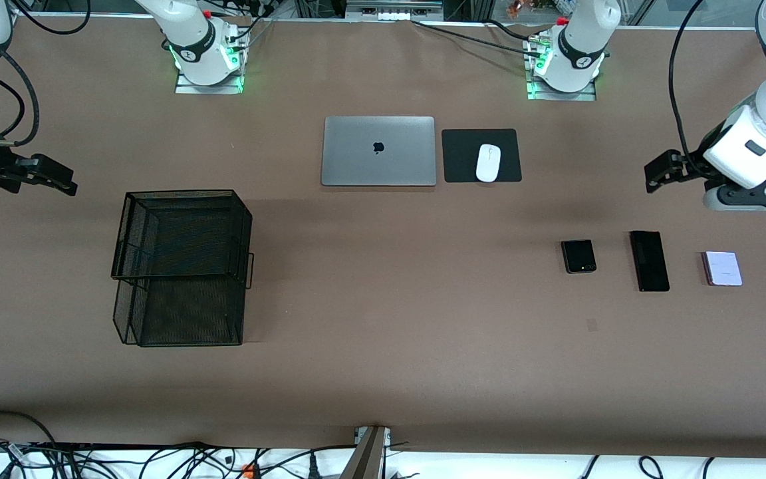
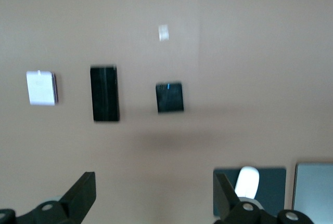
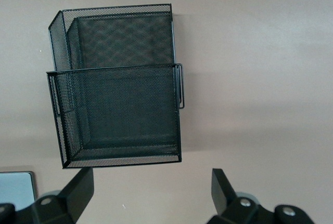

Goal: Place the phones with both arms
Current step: 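Reach the left gripper down to the small black flip phone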

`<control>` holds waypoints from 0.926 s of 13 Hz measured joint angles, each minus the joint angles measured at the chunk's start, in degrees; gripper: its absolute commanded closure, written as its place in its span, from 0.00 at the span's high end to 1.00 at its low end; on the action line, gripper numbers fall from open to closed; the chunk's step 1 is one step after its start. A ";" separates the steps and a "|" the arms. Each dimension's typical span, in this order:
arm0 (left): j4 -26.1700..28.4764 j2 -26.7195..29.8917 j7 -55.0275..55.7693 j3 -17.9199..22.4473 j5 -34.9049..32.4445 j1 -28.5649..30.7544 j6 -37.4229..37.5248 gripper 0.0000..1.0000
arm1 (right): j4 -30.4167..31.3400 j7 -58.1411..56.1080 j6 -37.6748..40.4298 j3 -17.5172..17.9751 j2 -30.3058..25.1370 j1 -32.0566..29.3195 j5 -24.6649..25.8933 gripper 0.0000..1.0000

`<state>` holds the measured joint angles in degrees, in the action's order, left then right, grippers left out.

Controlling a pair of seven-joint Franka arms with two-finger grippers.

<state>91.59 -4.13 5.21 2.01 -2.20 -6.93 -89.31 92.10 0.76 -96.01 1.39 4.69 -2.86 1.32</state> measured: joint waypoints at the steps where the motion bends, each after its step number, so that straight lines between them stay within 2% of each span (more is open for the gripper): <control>1: 0.02 -0.59 0.00 0.00 0.00 0.00 2.36 1.00 | 0.00 0.00 0.00 0.00 0.02 0.00 0.00 1.00; 4: 0.14 -5.30 0.00 0.09 0.00 0.00 4.74 1.00 | 0.00 0.00 0.00 -0.01 0.09 0.00 0.00 1.00; 6: 0.31 -9.77 0.03 0.24 0.00 0.10 1.94 1.00 | 0.00 0.00 -0.03 -0.01 0.10 0.00 0.00 1.00; 9: 4.37 -14.54 0.06 0.70 0.00 1.20 -9.12 1.00 | 0.00 0.00 -0.06 -0.02 0.12 -0.01 0.00 1.00; 12: 15.22 -15.43 0.06 0.84 0.00 1.88 -24.87 1.00 | 0.00 0.00 -0.17 -0.02 0.15 -0.01 0.00 1.00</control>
<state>106.81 -19.56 5.26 2.85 -2.20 -5.05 -114.18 92.09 0.76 -96.18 1.37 4.84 -2.87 1.32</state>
